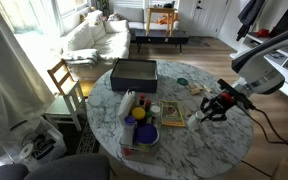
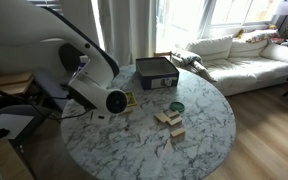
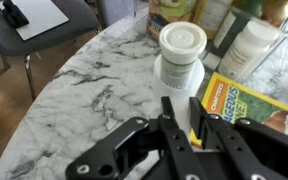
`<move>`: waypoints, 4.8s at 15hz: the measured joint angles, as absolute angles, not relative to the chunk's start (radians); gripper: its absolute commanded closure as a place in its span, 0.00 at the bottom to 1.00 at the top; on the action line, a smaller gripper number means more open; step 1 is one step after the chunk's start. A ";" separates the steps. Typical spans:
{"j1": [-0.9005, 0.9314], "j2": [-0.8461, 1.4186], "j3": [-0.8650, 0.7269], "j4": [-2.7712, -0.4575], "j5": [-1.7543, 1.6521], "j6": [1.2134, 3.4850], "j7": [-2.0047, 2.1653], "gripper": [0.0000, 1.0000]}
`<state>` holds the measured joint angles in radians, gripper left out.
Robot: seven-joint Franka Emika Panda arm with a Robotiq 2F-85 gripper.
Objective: Put the bottle inside the measuring cup then put it inside the container
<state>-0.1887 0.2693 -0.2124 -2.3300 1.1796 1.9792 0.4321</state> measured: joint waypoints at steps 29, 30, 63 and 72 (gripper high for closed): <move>-0.057 0.430 -0.131 -1.883 1.138 1.968 0.852 0.94; -0.053 0.435 -0.128 -1.881 1.138 1.979 0.852 0.94; -0.039 0.525 -0.123 -1.805 1.089 2.040 0.955 0.08; -0.047 0.511 -0.124 -1.798 1.084 2.037 0.962 0.01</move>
<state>-0.0474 0.5110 -0.1244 -1.7978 1.0845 2.0372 0.9616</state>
